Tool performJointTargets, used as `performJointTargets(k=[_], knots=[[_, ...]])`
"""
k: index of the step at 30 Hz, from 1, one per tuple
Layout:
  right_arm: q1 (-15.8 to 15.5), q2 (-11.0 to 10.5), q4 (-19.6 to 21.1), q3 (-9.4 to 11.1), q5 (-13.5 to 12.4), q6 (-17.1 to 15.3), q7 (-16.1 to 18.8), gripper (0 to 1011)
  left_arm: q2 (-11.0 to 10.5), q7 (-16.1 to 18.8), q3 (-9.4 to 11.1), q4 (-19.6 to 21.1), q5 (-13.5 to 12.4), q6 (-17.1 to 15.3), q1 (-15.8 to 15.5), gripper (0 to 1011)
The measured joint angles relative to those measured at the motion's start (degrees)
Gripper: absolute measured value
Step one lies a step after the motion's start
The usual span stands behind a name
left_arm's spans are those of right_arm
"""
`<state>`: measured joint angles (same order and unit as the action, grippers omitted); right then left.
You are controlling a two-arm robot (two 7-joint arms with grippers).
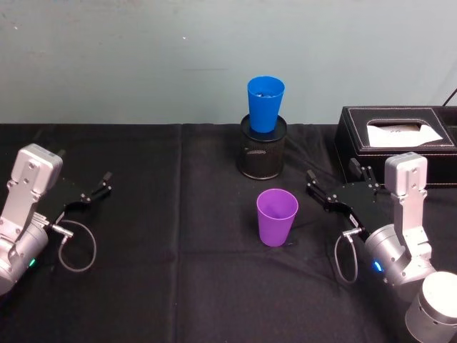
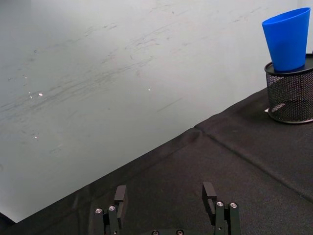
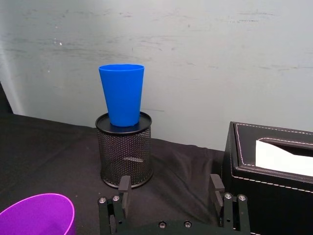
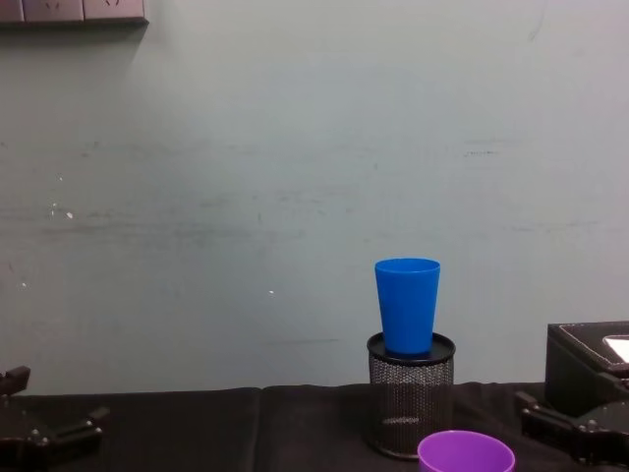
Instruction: Pick up one cup with a gripper and tap it against the other cup.
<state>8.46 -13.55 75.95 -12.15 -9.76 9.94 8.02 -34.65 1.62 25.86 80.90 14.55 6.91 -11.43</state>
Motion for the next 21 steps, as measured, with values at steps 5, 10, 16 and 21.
performJointTargets(k=[5, 10, 16, 21], knots=[[0.0, 0.0, 0.0, 0.0, 0.0, 0.0, 0.0, 1003, 0.0, 0.0, 0.0, 0.0, 0.0, 0.0, 0.0, 1000], [0.0, 0.0, 0.0, 0.0, 0.0, 0.0, 0.0, 1003, 0.0, 0.0, 0.0, 0.0, 0.0, 0.0, 0.0, 1000], [0.0, 0.0, 0.0, 0.0, 0.0, 0.0, 0.0, 1003, 0.0, 0.0, 0.0, 0.0, 0.0, 0.0, 0.0, 1000], [0.0, 0.0, 0.0, 0.0, 0.0, 0.0, 0.0, 1003, 0.0, 0.0, 0.0, 0.0, 0.0, 0.0, 0.0, 1000]])
